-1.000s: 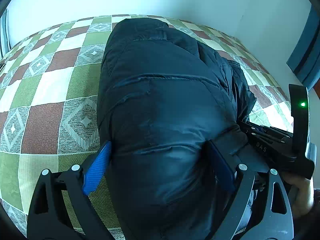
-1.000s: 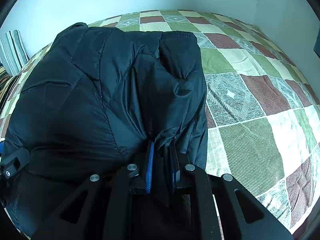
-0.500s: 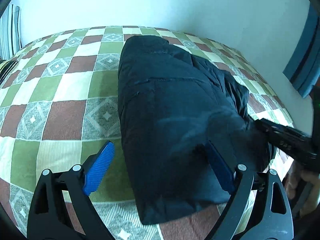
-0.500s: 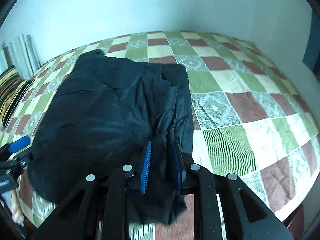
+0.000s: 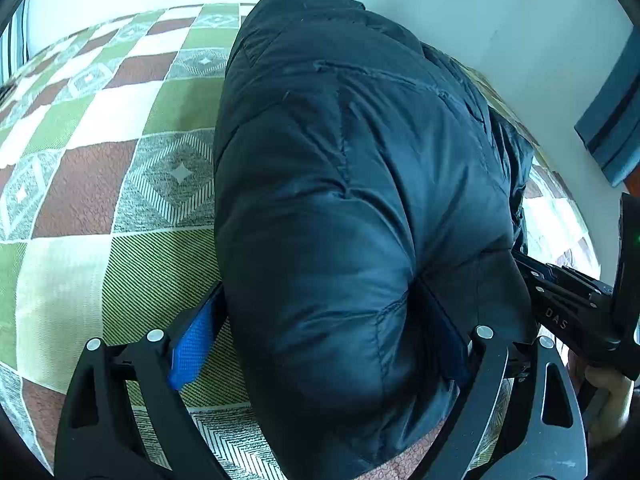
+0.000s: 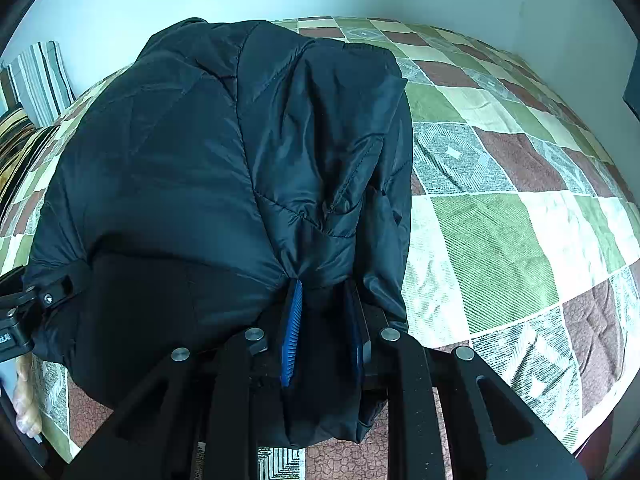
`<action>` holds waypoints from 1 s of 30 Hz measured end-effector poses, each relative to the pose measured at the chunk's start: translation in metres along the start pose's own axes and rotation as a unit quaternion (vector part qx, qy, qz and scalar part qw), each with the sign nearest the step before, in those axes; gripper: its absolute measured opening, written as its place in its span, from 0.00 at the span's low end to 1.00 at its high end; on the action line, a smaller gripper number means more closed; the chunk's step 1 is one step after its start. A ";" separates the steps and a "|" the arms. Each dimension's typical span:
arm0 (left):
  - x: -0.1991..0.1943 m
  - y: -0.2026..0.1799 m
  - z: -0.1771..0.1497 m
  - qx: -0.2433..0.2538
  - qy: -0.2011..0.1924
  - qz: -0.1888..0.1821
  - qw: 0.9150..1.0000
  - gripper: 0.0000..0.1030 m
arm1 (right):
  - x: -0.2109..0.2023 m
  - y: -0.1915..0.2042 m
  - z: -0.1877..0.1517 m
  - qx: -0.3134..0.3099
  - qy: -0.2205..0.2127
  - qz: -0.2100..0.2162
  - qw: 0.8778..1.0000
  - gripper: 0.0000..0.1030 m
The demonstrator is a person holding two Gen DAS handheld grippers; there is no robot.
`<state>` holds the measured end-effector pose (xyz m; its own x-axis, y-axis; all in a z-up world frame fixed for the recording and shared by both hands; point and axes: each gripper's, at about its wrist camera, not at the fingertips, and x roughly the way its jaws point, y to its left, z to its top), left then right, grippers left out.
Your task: Fold large clothes
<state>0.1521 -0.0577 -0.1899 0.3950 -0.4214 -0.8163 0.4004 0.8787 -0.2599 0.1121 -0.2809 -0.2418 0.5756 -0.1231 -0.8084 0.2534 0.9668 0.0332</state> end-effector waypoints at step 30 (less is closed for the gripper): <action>0.015 -0.010 0.095 0.050 -0.010 0.084 0.995 0.81 | 0.040 -0.003 0.096 -0.011 -0.013 0.019 1.000 0.29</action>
<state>0.2327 -0.0939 -0.1505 0.4793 -0.2759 -0.8332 0.4070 0.9109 -0.0675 0.2088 -0.3106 -0.2174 0.6043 -0.0909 -0.7916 0.2130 0.9757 0.0505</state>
